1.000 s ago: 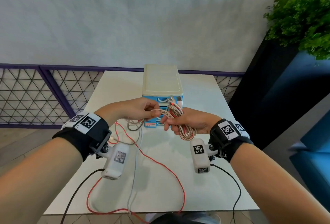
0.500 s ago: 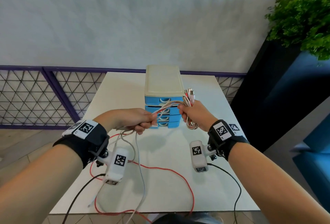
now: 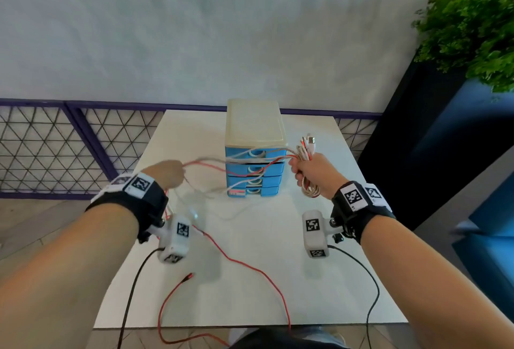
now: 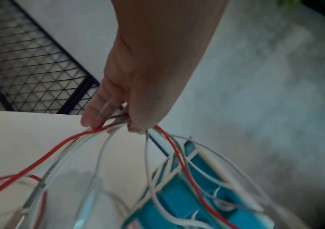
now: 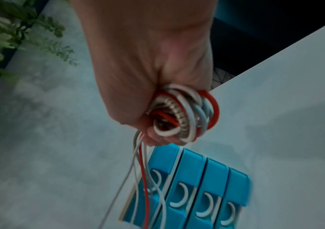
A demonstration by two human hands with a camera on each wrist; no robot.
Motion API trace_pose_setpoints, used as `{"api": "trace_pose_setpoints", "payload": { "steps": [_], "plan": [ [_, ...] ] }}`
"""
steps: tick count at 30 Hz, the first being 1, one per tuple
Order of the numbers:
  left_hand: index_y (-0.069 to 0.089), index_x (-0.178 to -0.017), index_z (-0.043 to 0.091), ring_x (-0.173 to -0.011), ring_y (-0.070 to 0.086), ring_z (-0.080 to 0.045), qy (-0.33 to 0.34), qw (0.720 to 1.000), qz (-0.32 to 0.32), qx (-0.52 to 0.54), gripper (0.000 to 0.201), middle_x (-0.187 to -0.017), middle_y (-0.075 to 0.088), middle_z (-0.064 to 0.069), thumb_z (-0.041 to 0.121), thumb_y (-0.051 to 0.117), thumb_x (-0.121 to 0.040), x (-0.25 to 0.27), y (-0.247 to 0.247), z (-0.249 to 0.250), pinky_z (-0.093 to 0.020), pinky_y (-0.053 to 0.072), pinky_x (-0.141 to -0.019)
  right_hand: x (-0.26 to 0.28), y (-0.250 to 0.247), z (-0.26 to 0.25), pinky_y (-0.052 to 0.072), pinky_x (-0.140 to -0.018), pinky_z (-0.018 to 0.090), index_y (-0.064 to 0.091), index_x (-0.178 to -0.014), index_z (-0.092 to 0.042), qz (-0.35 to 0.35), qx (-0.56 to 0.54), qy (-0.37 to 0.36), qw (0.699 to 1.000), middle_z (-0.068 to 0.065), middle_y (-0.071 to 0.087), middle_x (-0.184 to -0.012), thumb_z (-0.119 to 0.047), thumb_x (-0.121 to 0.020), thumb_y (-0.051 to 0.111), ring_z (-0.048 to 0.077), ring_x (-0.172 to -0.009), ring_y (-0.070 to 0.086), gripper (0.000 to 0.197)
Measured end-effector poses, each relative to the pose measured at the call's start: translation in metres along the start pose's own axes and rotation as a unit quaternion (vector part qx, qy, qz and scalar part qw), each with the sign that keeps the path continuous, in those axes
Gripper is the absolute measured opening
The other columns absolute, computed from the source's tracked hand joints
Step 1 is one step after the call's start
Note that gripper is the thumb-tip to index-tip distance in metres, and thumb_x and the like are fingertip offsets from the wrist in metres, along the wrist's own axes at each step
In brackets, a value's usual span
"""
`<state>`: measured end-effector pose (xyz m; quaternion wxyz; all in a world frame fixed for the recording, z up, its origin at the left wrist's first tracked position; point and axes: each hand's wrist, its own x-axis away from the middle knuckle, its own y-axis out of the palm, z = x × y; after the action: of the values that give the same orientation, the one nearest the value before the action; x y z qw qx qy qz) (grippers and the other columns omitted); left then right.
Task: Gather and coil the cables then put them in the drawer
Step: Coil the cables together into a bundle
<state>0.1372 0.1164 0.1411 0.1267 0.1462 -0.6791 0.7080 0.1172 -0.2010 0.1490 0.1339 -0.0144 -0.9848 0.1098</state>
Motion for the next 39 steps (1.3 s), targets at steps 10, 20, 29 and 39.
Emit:
{"api": "trace_pose_setpoints", "payload": {
  "steps": [10,20,29,39],
  "plan": [
    [0.041,-0.099,0.011,-0.081,0.036,-0.017,0.195,0.774,0.500,0.336,0.023,-0.097,0.039,-0.010,-0.002,0.025,-0.087,0.012,-0.132,0.056,-0.027,0.030,-0.070,0.006,0.039,0.003,0.046,-0.046,0.023,0.057,-0.085,-0.008,-0.034,0.005,-0.031,0.999,0.005,0.058,-0.063,-0.012,-0.097,0.049,0.010,-0.042,0.050,0.015],
    [0.001,-0.150,0.021,-0.128,0.042,-0.039,0.115,0.977,0.160,0.086,0.093,-0.159,-0.013,-0.011,0.007,0.064,-0.083,-0.026,-0.020,0.011,-0.051,0.044,-0.095,0.007,0.022,0.021,0.042,-0.048,0.025,0.055,-0.088,-0.006,0.006,-0.088,0.050,0.995,0.005,0.050,-0.063,-0.007,-0.094,0.052,0.015,-0.051,0.047,0.007],
    [0.054,-0.066,0.014,-0.044,0.051,-0.019,0.059,0.966,-0.223,0.119,0.030,-0.060,0.057,-0.004,0.038,0.049,-0.083,0.015,0.103,0.035,-0.020,0.039,-0.046,0.005,0.024,0.008,0.044,-0.058,0.031,0.057,-0.078,-0.008,0.009,-0.120,0.045,0.992,0.006,0.052,-0.064,-0.012,-0.093,0.055,0.016,-0.052,0.051,0.015],
    [0.054,-0.091,0.023,-0.073,0.058,-0.015,0.313,0.924,-0.208,-0.067,0.014,-0.093,0.055,0.002,0.014,0.053,-0.080,0.037,0.145,0.084,-0.029,0.040,-0.066,0.015,0.033,0.001,0.044,-0.053,0.027,0.055,-0.083,-0.008,-0.019,-0.097,0.039,0.994,0.006,0.051,-0.065,-0.011,-0.094,0.053,0.015,-0.051,0.050,0.011]
  ]
}}
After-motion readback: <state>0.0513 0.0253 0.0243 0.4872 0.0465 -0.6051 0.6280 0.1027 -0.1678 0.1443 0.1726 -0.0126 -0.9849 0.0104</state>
